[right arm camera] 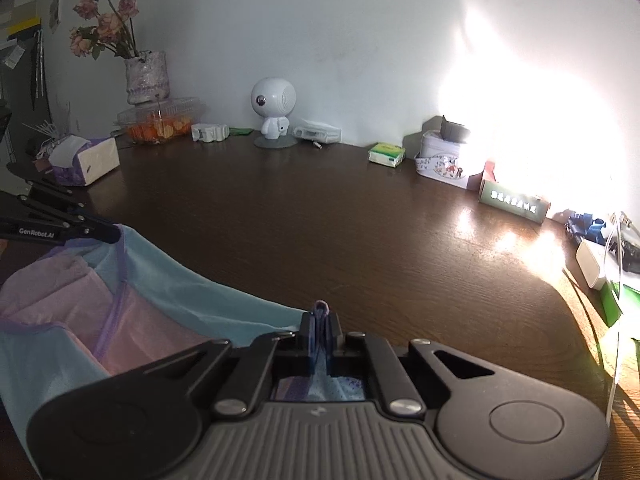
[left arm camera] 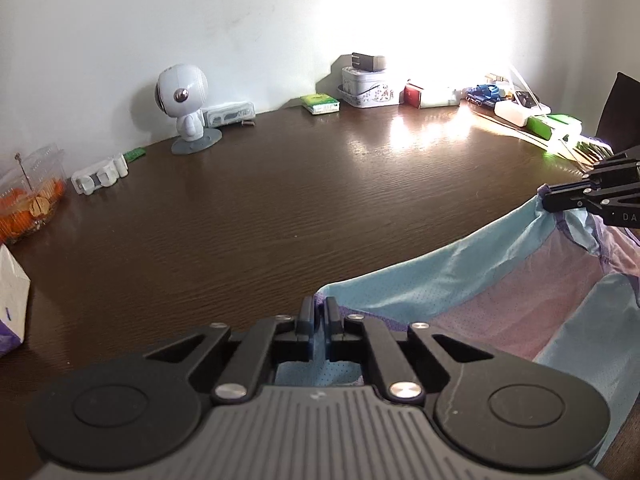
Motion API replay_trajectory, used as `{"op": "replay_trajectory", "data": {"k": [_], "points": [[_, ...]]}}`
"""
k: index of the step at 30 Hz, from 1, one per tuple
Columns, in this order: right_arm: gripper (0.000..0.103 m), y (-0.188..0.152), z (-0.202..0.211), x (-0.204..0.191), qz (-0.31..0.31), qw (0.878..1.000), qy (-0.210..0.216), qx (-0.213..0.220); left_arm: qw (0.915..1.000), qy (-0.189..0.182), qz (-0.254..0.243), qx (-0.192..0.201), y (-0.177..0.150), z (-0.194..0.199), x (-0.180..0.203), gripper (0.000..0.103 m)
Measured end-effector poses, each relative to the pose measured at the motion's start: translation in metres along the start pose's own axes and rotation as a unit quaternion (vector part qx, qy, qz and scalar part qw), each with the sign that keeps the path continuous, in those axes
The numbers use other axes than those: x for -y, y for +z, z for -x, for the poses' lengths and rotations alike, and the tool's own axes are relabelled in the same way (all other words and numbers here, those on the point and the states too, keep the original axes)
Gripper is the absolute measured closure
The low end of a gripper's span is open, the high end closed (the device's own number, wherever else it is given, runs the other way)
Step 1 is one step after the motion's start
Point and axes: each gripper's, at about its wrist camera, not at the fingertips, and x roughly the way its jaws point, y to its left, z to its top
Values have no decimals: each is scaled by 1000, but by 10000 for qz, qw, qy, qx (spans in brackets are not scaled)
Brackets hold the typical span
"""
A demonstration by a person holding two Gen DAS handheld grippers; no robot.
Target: Fold clothes
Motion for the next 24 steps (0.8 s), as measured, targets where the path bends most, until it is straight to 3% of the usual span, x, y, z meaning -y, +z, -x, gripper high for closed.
{"op": "replay_trajectory", "data": {"k": [6, 11, 14, 16, 18, 20, 24], "points": [[100, -21, 56, -19, 332, 9992, 109, 181, 9991, 260, -326, 89, -29, 40, 27, 99], [101, -63, 89, -36, 502, 9984, 258, 0, 9994, 275, -185, 18, -69, 62, 42, 99], [99, -84, 97, -43, 601, 9969, 454, -234, 9995, 225, 203, -52, -81, 65, 31, 90], [92, -88, 104, -45, 660, 9955, 600, -331, 9982, 205, 552, -104, -82, 71, 16, 73], [70, -83, 118, -39, 552, 9965, 625, -96, 9957, 286, 883, 55, -80, 82, 0, 46], [55, -72, 131, -25, 318, 9977, 539, 256, 9919, 322, 1230, 69, -76, 83, -18, 44], [53, -45, 109, 19, -341, 9980, -473, 224, 9849, 249, 1713, -92, -68, 62, -43, 45]]}}
